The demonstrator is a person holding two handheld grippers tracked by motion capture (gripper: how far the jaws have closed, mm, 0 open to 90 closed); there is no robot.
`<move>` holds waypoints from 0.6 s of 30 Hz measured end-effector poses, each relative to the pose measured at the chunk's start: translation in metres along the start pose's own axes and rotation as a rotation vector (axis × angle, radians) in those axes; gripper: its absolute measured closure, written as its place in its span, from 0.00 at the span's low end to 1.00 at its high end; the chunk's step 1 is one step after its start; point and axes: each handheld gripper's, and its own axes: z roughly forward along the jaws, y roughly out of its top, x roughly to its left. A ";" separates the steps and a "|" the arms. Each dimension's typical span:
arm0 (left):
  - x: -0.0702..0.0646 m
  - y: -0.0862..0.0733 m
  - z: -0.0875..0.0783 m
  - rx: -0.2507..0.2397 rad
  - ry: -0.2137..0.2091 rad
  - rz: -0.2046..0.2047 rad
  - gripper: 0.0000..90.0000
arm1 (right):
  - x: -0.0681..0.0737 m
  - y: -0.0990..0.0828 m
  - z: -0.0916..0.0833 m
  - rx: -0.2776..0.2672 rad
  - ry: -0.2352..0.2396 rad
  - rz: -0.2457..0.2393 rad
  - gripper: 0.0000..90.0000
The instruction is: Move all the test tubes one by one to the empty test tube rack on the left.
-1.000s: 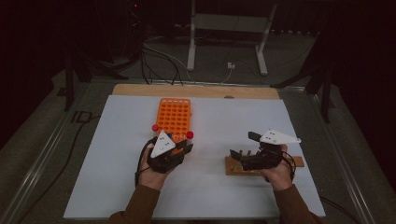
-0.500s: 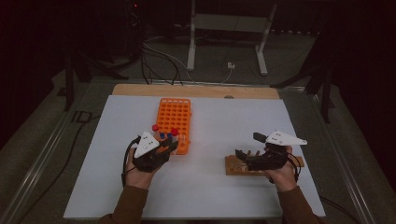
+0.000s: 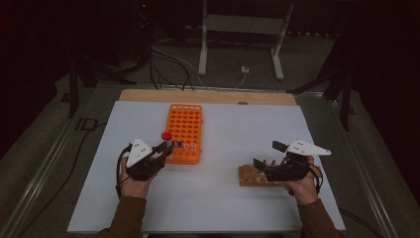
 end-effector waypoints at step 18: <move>0.014 -0.005 0.007 0.002 0.099 0.010 0.83 | -0.002 -0.002 -0.002 -0.005 -0.006 0.005 0.00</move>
